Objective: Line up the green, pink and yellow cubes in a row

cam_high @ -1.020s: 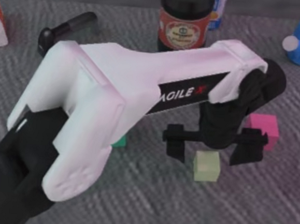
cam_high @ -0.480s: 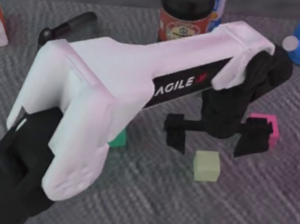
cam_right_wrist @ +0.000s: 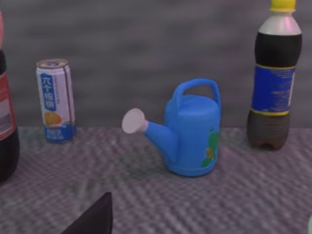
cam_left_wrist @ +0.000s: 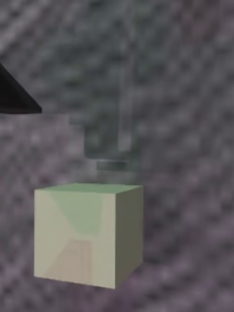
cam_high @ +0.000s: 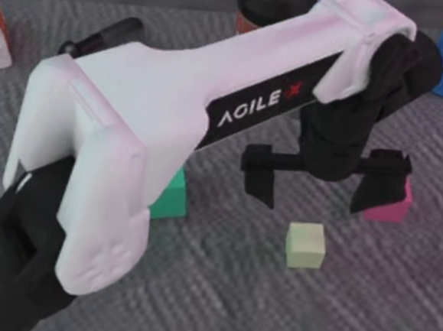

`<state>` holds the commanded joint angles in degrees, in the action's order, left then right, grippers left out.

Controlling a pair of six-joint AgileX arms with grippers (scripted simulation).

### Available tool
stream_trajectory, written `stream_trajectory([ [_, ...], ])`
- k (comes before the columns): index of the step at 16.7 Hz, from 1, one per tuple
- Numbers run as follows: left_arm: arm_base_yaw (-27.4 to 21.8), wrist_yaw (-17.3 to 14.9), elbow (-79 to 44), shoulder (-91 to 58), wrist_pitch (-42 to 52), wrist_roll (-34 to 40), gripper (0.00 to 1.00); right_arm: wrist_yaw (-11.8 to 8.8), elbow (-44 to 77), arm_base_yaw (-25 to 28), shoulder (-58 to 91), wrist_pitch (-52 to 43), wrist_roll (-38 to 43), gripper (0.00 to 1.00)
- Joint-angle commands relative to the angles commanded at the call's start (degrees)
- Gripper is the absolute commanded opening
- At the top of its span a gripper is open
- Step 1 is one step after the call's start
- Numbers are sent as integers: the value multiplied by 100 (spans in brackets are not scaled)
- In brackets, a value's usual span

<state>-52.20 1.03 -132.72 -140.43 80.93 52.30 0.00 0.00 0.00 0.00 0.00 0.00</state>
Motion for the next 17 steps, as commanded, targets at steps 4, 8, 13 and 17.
stream_trajectory([
  [4,165,24,318,331,-208,-45,100,-10,286,65,290,-207,57,100],
  [8,771,80,1508,1581,-955,-244,100,-15,1293,247,1353,-890,246,100],
  [13,1923,111,4037,4337,-2394,-838,100,2,3198,567,3730,-2210,600,100],
  [17,2948,95,6616,7014,-3764,-1673,100,13,4894,865,6113,-3450,917,100],
])
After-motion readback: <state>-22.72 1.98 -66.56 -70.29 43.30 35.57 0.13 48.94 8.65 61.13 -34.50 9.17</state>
